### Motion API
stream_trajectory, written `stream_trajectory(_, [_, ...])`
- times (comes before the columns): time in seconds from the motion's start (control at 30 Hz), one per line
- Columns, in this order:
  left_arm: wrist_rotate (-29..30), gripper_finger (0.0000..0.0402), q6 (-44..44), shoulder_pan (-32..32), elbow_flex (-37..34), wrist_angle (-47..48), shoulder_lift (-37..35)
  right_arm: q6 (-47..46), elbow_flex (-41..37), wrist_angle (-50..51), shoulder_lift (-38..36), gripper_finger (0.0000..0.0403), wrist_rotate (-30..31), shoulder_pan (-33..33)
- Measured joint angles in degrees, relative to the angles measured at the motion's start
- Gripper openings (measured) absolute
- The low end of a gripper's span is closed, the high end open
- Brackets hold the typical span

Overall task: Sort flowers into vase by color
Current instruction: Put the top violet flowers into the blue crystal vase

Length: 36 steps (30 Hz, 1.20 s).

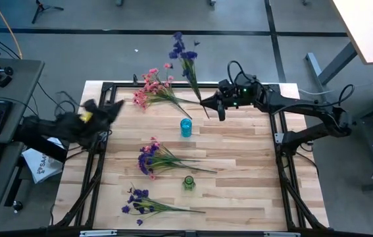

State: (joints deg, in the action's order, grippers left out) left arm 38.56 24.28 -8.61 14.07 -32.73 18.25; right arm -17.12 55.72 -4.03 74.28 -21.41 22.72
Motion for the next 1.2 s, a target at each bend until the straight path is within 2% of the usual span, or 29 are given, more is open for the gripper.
stream_trajectory(0.1, [2.3, 0.0025, 0.4, 2.9, 5.8, 1.7, 13.7, -1.2, 0.0, -2.5, 0.0, 0.0, 0.0, 0.0])
stream_trajectory(0.2, [-0.6, 0.0061, -1.7, 7.9, 11.7, 2.0, 25.3, -2.7, 0.0, -5.0, 0.0, 0.0, 0.0, 0.0])
stream_trajectory(0.27, [-8.0, 0.0088, -1.2, 12.3, 15.6, 1.9, 31.7, -3.4, 0.0, -6.4, 0.0, 0.0, 0.0, 0.0])
stream_trajectory(0.4, [-29.5, 0.0137, 1.5, 20.2, 23.1, 1.7, 42.0, -3.5, 0.0, -9.7, 0.0, 0.0, 0.0, -0.4])
stream_trajectory(0.47, [-38.5, 0.0157, 1.4, 23.0, 27.1, 2.0, 45.9, -3.4, 0.0, -11.2, 0.0, 0.0, 0.1, -1.1])
stream_trajectory(0.6, [-50.4, 0.0184, -2.2, 26.0, 34.8, 1.5, 51.6, -2.0, 0.0, -12.9, 0.0, 0.0, 0.3, -3.4])
stream_trajectory(0.83, [-57.1, 0.02, -4.9, 26.4, 41.6, 1.5, 58.5, -0.6, 0.1, -17.0, 1.7, 0.0, 1.5, -6.2])
stream_trajectory(1.2, [-56.5, 0.02, -5.2, 24.9, 42.7, -0.1, 62.7, 0.8, 0.1, -17.7, 2.7, 0.0, 0.8, -7.2])
